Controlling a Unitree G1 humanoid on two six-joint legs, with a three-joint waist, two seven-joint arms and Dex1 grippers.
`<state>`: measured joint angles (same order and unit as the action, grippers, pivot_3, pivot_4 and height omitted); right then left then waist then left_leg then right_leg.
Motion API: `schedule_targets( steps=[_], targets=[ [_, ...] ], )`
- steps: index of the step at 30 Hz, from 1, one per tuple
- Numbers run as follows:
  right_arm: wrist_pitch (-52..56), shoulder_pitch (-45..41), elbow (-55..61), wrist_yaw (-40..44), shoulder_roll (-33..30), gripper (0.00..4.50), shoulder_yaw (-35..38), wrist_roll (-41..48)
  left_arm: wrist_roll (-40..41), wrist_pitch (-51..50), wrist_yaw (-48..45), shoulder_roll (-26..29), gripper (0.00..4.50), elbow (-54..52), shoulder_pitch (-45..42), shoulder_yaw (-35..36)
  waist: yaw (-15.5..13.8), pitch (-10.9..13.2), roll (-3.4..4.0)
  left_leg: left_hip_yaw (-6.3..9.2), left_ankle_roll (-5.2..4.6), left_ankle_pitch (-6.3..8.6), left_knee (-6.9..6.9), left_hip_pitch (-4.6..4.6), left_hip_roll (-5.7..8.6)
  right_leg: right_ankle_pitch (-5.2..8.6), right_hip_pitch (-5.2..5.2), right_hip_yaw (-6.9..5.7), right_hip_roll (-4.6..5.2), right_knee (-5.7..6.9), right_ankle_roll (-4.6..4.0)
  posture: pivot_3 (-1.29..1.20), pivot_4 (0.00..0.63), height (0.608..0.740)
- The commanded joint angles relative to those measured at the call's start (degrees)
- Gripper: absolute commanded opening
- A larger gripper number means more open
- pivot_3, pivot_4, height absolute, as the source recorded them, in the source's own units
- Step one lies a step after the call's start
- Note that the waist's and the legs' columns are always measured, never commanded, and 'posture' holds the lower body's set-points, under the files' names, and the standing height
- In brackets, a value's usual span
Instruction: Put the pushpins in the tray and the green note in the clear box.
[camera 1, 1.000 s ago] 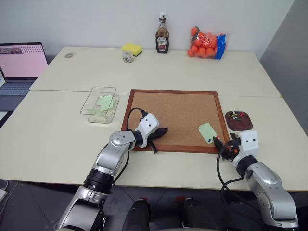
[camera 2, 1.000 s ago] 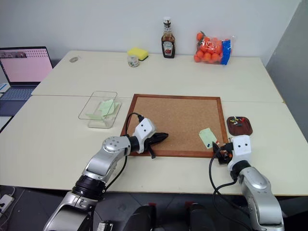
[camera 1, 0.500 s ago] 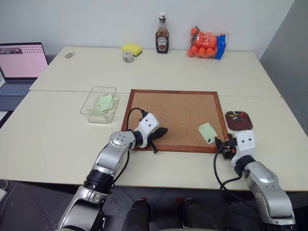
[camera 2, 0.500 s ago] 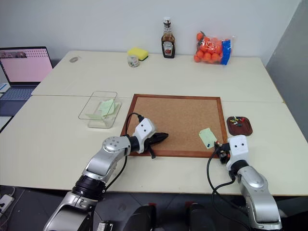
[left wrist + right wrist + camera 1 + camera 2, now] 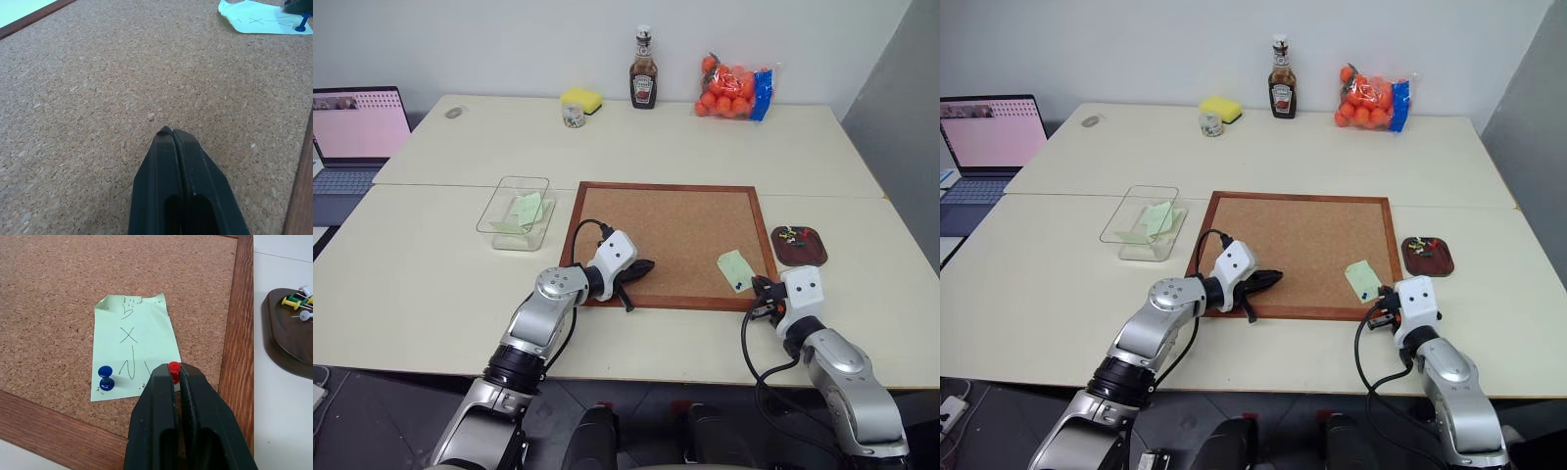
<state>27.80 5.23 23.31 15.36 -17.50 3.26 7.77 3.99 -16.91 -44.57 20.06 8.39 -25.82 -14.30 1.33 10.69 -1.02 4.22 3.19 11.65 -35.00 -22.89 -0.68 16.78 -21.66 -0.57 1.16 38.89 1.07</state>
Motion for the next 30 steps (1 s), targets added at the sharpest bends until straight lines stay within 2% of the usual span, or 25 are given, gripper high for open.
schedule_targets(
  steps=[1,11,21,27,30],
  targets=[
    [-1.56,0.27,2.51,0.18,-0.40,0.05,1.40,0.40,-1.03,-0.93,-0.72,0.11,0.00,0.30,1.30,-1.86,0.00,0.00,0.00,0.00,0.00,0.00,0.00,0.00,0.00,0.00,0.00,0.00,0.00,0.00,0.00,0.00,0.150,0.740],
    [-7.05,3.05,6.22,0.29,2.45,0.05,1.80,2.32,-1.02,-1.56,-1.12,0.43,0.00,-0.53,1.90,-2.09,-0.10,0.00,0.00,-0.01,0.00,0.00,0.01,-0.03,0.00,0.02,-0.03,0.01,0.01,-0.01,-0.02,0.00,0.150,0.740],
    [-8.35,1.65,6.82,-0.96,3.72,0.05,3.74,3.04,-1.19,-1.93,-1.03,0.58,0.00,-1.09,2.42,-2.21,0.01,0.00,0.00,0.01,0.00,0.00,0.01,-0.02,-0.01,0.01,-0.02,0.00,0.01,-0.01,-0.02,0.00,0.150,0.740],
    [-5.74,-3.33,3.95,-1.87,1.31,0.05,7.48,3.28,-1.18,-1.88,-0.86,0.55,0.00,-1.00,2.50,-2.24,0.04,0.00,0.00,0.00,0.00,0.00,0.01,0.00,-0.01,0.01,-0.01,0.00,0.00,0.00,-0.02,0.00,0.150,0.740],
    [-0.91,-6.58,-0.26,-2.03,-2.13,0.05,7.63,1.12,-1.19,-1.82,-0.73,0.44,0.00,-0.80,2.39,-2.29,0.01,0.00,0.01,0.00,0.00,0.00,0.01,0.00,-0.01,0.01,-0.01,0.00,0.00,0.00,-0.02,0.00,0.150,0.740]
  ],
)
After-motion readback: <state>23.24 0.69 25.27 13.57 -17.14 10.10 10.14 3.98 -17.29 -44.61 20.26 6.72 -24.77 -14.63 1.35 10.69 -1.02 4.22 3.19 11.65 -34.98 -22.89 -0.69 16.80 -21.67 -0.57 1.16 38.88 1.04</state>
